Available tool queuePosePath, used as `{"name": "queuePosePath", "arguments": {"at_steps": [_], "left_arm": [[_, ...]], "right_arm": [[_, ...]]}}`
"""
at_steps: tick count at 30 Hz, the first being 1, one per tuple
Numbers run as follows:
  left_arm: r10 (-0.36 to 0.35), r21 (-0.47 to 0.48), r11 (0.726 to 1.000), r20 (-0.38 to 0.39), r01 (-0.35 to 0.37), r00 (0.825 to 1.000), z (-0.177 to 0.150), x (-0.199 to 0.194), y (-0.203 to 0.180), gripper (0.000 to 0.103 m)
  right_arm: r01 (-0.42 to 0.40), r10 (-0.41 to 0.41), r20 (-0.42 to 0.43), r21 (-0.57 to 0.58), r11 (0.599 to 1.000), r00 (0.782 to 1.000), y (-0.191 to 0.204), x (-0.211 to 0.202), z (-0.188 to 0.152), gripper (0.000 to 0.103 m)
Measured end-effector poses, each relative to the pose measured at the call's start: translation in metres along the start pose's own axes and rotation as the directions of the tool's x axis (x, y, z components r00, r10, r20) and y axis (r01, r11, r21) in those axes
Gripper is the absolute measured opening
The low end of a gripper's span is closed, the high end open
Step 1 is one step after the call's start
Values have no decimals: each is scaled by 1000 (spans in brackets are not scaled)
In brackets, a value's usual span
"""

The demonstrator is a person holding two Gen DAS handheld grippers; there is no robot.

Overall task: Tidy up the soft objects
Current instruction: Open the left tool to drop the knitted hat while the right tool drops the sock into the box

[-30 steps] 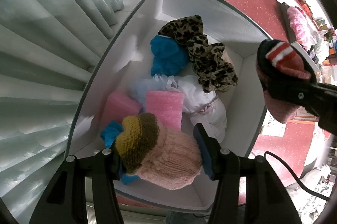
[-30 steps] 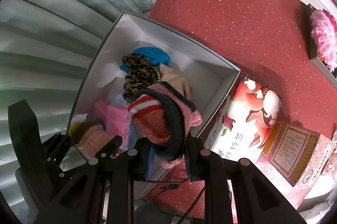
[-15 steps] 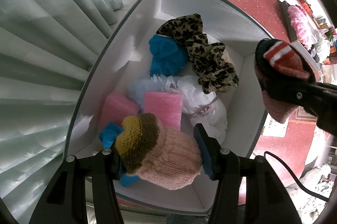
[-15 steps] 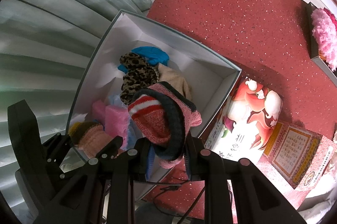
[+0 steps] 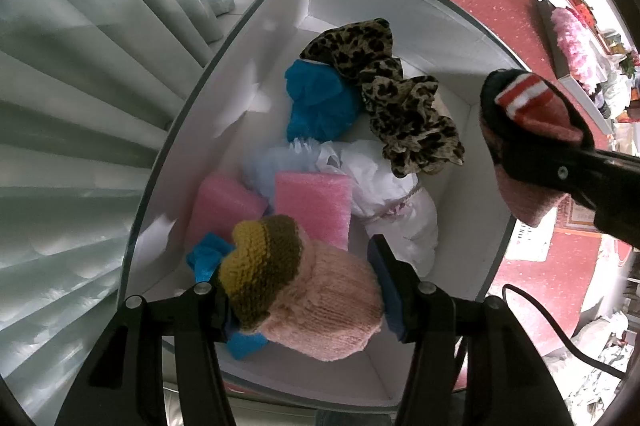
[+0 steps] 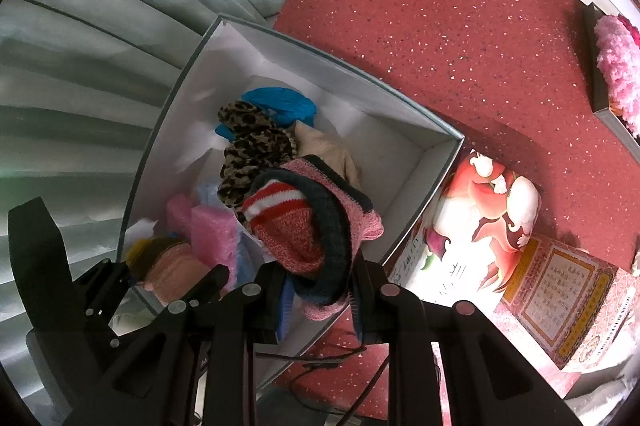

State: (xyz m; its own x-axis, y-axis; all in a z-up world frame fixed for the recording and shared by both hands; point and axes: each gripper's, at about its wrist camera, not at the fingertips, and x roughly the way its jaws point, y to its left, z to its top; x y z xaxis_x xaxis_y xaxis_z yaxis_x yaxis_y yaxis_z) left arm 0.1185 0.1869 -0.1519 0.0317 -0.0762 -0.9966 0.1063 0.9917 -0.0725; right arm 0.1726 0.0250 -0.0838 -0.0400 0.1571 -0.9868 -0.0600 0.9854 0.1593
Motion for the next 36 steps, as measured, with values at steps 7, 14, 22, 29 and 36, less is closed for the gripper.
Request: {"name": "queuePosePath", "arguments": {"at_steps": [7,14,22,29,36], "left_arm": [[-1,0,1000,-1,1,1000,1,0,0,59],[-7,13,1000,0,7,1000,1,3,-3,61],[25,-11,1000,28,-25,999,-2,-5,-2,80],[146,0,989,69,-146,987,-8,-14,-3,90],[48,-23,999,117,-46,992,-14,-39,1,90]], "right_arm": [[13,-13,-3,2,1000,1000,-2,5,4,24],[19,-19,-10,2,1000,1000,-3,9,5,24],[-44,43,22,40,998,999,-9,-4,6,88],[-52,49,45,65,997,998,-17,-21,0,93],[-37,33,85,47,998,996,-17,-44,-16,103]]}}
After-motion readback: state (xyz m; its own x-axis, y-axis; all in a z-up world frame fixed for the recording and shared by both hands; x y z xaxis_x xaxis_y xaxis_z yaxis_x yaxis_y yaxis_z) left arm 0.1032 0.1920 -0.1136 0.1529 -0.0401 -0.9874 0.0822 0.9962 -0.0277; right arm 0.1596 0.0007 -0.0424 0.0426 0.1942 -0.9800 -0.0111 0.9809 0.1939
